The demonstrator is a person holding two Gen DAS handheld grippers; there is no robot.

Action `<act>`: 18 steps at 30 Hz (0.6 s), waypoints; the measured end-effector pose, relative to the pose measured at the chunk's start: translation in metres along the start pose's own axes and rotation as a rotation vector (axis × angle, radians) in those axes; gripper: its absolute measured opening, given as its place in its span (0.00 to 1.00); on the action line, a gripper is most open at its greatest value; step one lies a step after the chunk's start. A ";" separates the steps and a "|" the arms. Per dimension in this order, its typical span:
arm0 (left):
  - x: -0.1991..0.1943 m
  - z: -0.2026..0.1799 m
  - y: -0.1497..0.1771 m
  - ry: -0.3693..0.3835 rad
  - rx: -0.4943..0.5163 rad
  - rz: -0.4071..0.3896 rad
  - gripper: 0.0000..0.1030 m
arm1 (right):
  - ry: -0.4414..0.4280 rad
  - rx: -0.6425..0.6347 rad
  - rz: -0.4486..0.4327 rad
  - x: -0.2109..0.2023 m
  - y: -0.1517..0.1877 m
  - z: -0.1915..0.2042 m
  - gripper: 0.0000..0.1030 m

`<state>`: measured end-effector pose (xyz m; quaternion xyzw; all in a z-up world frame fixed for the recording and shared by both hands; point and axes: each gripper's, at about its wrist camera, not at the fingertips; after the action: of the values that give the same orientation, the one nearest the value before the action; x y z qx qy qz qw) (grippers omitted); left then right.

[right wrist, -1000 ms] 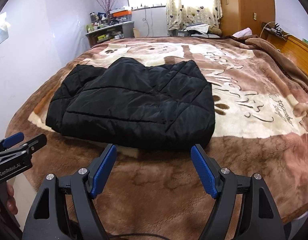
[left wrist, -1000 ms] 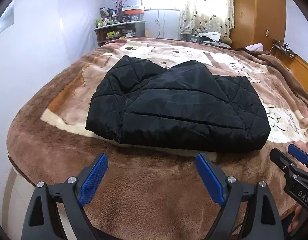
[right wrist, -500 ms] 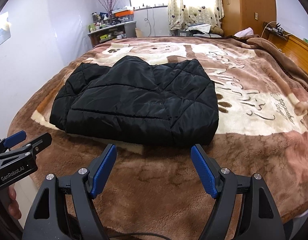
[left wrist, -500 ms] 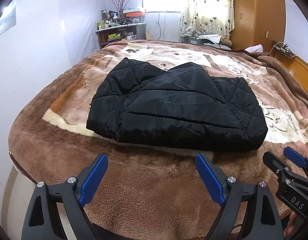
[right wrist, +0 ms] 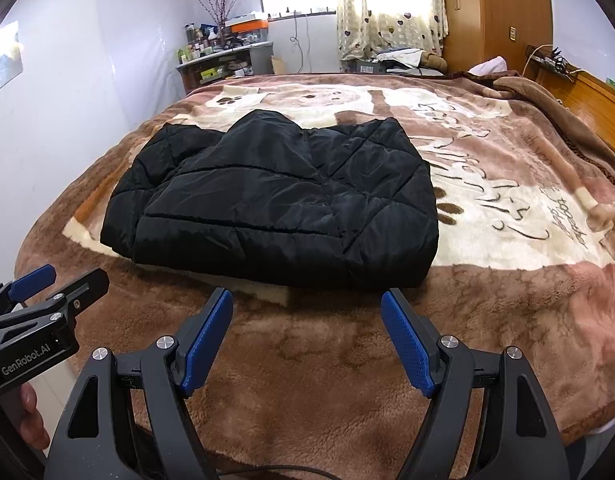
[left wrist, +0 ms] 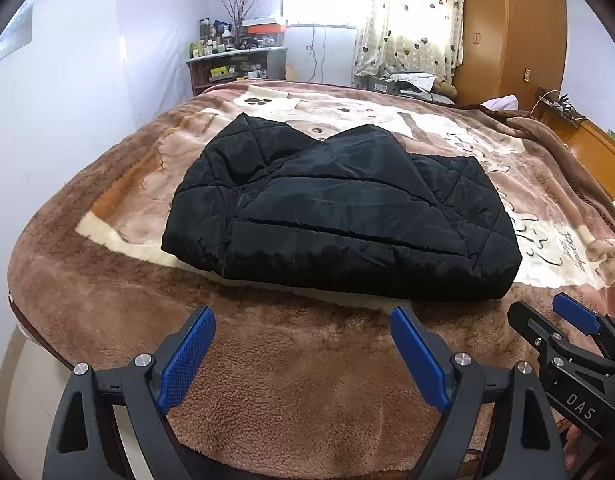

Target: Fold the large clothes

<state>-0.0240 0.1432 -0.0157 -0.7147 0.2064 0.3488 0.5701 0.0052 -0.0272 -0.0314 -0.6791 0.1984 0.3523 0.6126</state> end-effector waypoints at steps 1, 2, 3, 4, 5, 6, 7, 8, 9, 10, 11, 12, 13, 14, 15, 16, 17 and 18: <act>-0.001 0.000 0.000 0.001 -0.002 -0.001 0.87 | 0.001 -0.002 0.000 0.001 0.000 0.000 0.74; -0.001 0.000 0.000 0.001 -0.003 -0.002 0.87 | 0.003 -0.001 0.000 0.001 0.000 0.000 0.74; -0.002 0.000 0.000 0.006 -0.004 -0.005 0.87 | 0.000 0.000 -0.002 0.000 0.000 0.000 0.74; -0.002 0.001 0.000 0.005 -0.004 -0.006 0.87 | -0.003 -0.001 -0.002 0.000 0.000 0.001 0.74; -0.002 0.000 0.001 0.000 -0.003 -0.008 0.87 | -0.003 -0.002 -0.003 -0.001 0.000 0.001 0.74; -0.002 -0.001 0.001 -0.004 0.000 -0.011 0.87 | -0.002 -0.001 -0.005 -0.001 -0.001 0.001 0.74; -0.003 -0.001 0.001 -0.008 0.004 -0.012 0.87 | -0.001 -0.001 -0.006 -0.001 -0.001 0.002 0.74; -0.003 -0.002 0.001 -0.013 0.007 -0.013 0.87 | 0.000 -0.001 -0.008 -0.002 -0.001 0.002 0.74; -0.003 -0.002 0.002 -0.019 0.009 -0.017 0.87 | 0.000 -0.001 -0.009 -0.002 -0.001 0.002 0.74; -0.004 -0.002 0.002 -0.022 0.010 -0.020 0.87 | 0.002 0.000 -0.011 -0.003 -0.001 0.001 0.74; -0.004 -0.003 0.002 -0.023 0.011 -0.019 0.87 | 0.003 0.002 -0.013 -0.004 -0.001 0.001 0.74; -0.004 -0.003 0.002 -0.024 0.006 -0.020 0.87 | 0.005 0.004 -0.015 -0.004 -0.001 0.001 0.74; -0.005 -0.003 0.003 -0.025 0.003 -0.023 0.87 | 0.006 0.006 -0.017 -0.005 -0.001 0.000 0.74; -0.005 -0.003 0.002 -0.024 0.004 -0.023 0.87 | 0.007 0.007 -0.017 -0.005 0.000 0.000 0.74; -0.005 -0.003 0.002 -0.024 0.005 -0.022 0.87 | 0.010 0.008 -0.016 -0.005 0.000 0.000 0.74; -0.005 -0.003 0.003 -0.024 0.006 -0.020 0.87 | 0.008 0.009 -0.016 -0.005 0.000 -0.001 0.74; -0.005 -0.003 0.002 -0.024 0.007 -0.019 0.87 | 0.007 0.010 -0.016 -0.005 0.000 -0.001 0.74; -0.005 -0.003 0.002 -0.027 0.006 -0.020 0.87 | 0.008 0.009 -0.015 -0.004 0.000 -0.001 0.74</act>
<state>-0.0284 0.1390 -0.0132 -0.7101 0.1928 0.3521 0.5785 0.0026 -0.0286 -0.0282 -0.6792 0.1973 0.3442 0.6175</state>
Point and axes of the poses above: each gripper's, at about its wrist camera, not at the fingertips, and x roughly the way its jaws point, z to its left, y to its underside, and after that the axes turned 9 degrees about -x, right-handed
